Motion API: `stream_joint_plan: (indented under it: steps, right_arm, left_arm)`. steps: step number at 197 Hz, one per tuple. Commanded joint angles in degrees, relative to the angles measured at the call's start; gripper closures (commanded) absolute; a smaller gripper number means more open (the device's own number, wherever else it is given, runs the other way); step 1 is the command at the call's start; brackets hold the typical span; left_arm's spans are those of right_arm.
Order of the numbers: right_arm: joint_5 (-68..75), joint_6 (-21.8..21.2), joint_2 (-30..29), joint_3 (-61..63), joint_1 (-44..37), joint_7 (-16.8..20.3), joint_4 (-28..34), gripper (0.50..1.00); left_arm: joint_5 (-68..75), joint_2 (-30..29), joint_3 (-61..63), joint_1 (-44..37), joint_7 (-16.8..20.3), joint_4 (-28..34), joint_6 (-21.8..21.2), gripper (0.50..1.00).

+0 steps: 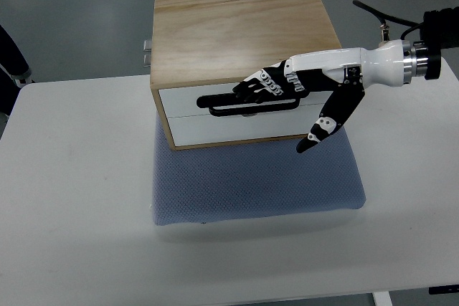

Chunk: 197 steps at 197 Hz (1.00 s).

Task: Open wood drawer with right hand
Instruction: 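Hook the right hand fingers around the upper drawer's black handle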

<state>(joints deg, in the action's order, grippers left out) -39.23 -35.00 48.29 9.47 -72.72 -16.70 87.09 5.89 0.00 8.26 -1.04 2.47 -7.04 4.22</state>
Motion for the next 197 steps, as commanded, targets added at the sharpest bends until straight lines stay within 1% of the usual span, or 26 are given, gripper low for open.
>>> stream_joint_plan:
  steps: [1,57,89,173,197]
  right_arm:
    - [-1.6,0.0,-2.0,-0.1,0.2,0.0,-2.1,0.556]
    - [-4.2,0.0,-5.8,-0.7,1.8,0.0,-9.1,0.556]
    - [-4.5,0.0,-5.9,-0.7,2.5,0.0,-9.9,0.556]
    - [-5.2,0.0,-8.0,-0.7,4.0,-0.1,-16.1,0.556]
    - [-5.2,0.0,-8.3,-0.6,4.0,-0.1,-17.0,0.556]
  left_arm:
    - [0.0,0.0,0.0,0.0,0.0,0.0,0.0,0.500]
    - [0.0,0.0,0.0,0.0,0.0,0.0,0.0,0.500]
    - [0.0,0.0,0.0,0.0,0.0,0.0,0.0,0.500]
    - [0.0,0.0,0.0,0.0,0.0,0.0,0.0,0.500]
    - [0.0,0.0,0.0,0.0,0.0,0.0,0.0,0.500]
